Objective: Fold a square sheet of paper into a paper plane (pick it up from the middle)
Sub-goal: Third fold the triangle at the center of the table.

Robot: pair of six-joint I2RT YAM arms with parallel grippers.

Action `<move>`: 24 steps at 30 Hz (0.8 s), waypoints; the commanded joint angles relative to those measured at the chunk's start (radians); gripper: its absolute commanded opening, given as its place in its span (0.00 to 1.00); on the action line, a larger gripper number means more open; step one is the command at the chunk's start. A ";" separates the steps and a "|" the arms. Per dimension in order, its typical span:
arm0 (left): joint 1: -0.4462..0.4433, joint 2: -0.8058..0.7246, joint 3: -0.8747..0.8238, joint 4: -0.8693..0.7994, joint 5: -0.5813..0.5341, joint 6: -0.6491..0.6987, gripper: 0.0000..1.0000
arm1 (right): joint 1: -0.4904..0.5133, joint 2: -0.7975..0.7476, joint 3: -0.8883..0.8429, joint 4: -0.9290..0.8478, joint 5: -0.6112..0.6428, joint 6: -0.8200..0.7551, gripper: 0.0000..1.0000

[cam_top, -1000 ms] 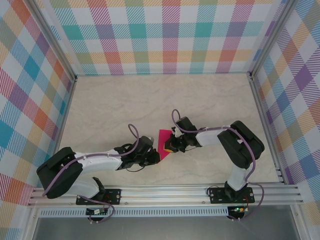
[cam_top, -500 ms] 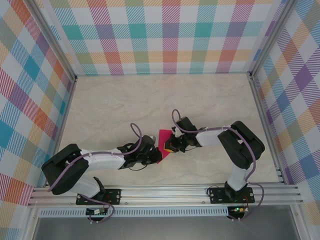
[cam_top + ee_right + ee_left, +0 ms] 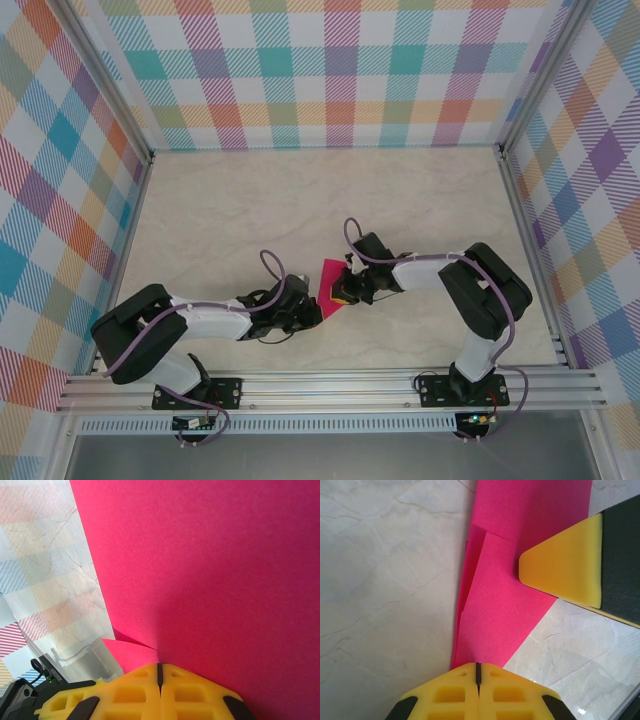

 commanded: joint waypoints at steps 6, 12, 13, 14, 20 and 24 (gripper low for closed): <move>-0.005 -0.003 -0.046 -0.140 -0.006 0.008 0.05 | -0.012 -0.093 0.019 -0.045 -0.007 -0.043 0.00; -0.006 0.054 -0.005 -0.134 0.009 0.014 0.04 | -0.002 -0.081 -0.007 -0.005 -0.050 -0.019 0.00; -0.008 0.061 0.000 -0.133 0.009 0.012 0.04 | 0.001 -0.073 -0.017 0.013 -0.053 -0.011 0.00; -0.008 0.068 0.005 -0.133 0.009 0.010 0.04 | 0.002 -0.067 -0.027 0.020 -0.049 -0.005 0.00; -0.014 0.075 -0.003 -0.131 0.003 -0.002 0.03 | -0.032 -0.051 -0.091 0.052 0.015 -0.021 0.00; -0.014 0.066 -0.016 -0.145 0.006 0.002 0.03 | -0.090 -0.038 -0.130 0.117 -0.012 -0.037 0.00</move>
